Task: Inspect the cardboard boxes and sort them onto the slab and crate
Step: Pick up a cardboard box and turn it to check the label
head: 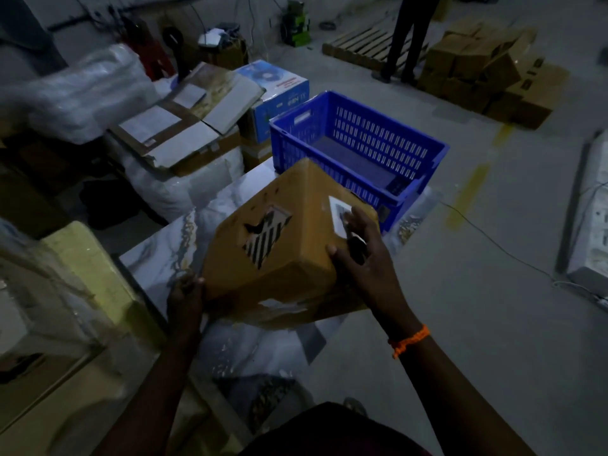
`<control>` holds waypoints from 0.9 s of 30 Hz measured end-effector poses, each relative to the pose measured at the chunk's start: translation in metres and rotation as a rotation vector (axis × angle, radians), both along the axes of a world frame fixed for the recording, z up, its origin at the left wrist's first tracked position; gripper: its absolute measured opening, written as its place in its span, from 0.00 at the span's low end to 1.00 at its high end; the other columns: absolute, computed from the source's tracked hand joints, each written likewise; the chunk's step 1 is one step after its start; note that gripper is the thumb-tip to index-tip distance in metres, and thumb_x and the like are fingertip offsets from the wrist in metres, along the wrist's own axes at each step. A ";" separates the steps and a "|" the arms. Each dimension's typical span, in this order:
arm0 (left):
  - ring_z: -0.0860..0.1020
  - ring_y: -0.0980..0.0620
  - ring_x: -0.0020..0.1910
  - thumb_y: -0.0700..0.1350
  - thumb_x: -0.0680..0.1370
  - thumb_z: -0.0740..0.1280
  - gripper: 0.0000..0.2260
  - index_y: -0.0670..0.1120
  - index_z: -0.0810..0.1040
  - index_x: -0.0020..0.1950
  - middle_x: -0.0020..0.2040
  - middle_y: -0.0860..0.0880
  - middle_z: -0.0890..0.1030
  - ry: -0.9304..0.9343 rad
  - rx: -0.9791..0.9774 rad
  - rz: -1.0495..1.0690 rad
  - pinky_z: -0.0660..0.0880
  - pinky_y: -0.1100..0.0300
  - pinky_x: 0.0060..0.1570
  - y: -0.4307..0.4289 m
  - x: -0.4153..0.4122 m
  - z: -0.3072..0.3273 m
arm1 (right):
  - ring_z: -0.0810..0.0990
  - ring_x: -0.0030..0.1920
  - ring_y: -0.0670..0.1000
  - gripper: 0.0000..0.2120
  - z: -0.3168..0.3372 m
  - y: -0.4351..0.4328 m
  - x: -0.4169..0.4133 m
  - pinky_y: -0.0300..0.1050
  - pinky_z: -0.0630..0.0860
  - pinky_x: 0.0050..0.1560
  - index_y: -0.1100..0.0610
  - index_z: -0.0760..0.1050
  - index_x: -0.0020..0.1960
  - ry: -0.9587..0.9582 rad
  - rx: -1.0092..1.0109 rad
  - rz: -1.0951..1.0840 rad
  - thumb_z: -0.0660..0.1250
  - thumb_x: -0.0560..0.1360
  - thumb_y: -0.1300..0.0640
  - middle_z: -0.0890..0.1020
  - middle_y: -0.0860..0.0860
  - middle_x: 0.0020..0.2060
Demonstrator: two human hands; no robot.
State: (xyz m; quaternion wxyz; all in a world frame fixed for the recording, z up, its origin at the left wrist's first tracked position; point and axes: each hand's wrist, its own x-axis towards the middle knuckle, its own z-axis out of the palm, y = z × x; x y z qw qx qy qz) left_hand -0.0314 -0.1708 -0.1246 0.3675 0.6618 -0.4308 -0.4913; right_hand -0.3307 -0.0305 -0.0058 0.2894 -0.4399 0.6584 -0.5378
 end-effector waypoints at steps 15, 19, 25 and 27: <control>0.58 0.47 0.79 0.74 0.70 0.65 0.46 0.58 0.51 0.81 0.82 0.51 0.56 -0.430 -0.334 -0.710 0.60 0.40 0.75 0.050 -0.131 0.182 | 0.81 0.62 0.49 0.43 -0.021 0.013 -0.019 0.50 0.81 0.59 0.45 0.73 0.73 -0.165 0.292 -0.169 0.77 0.64 0.28 0.81 0.45 0.65; 0.64 0.44 0.75 0.62 0.76 0.70 0.40 0.58 0.53 0.81 0.79 0.49 0.61 -0.329 -0.342 -0.574 0.65 0.40 0.73 0.043 -0.123 0.179 | 0.80 0.65 0.49 0.38 -0.014 0.024 -0.015 0.53 0.80 0.63 0.48 0.75 0.72 -0.241 0.161 -0.233 0.77 0.68 0.32 0.80 0.46 0.66; 0.69 0.50 0.66 0.55 0.80 0.67 0.31 0.56 0.58 0.80 0.72 0.53 0.66 -0.056 -0.210 -0.404 0.71 0.64 0.52 0.039 -0.082 0.162 | 0.76 0.68 0.47 0.35 0.031 0.022 0.000 0.49 0.77 0.65 0.46 0.71 0.75 -0.164 -0.007 -0.115 0.71 0.73 0.32 0.76 0.46 0.72; 0.71 0.51 0.66 0.55 0.80 0.69 0.30 0.55 0.62 0.79 0.70 0.55 0.69 0.039 -0.244 -0.375 0.71 0.64 0.54 0.042 -0.070 0.150 | 0.74 0.71 0.48 0.38 0.035 0.017 0.009 0.51 0.76 0.67 0.44 0.67 0.78 -0.035 0.027 -0.017 0.67 0.73 0.29 0.72 0.46 0.75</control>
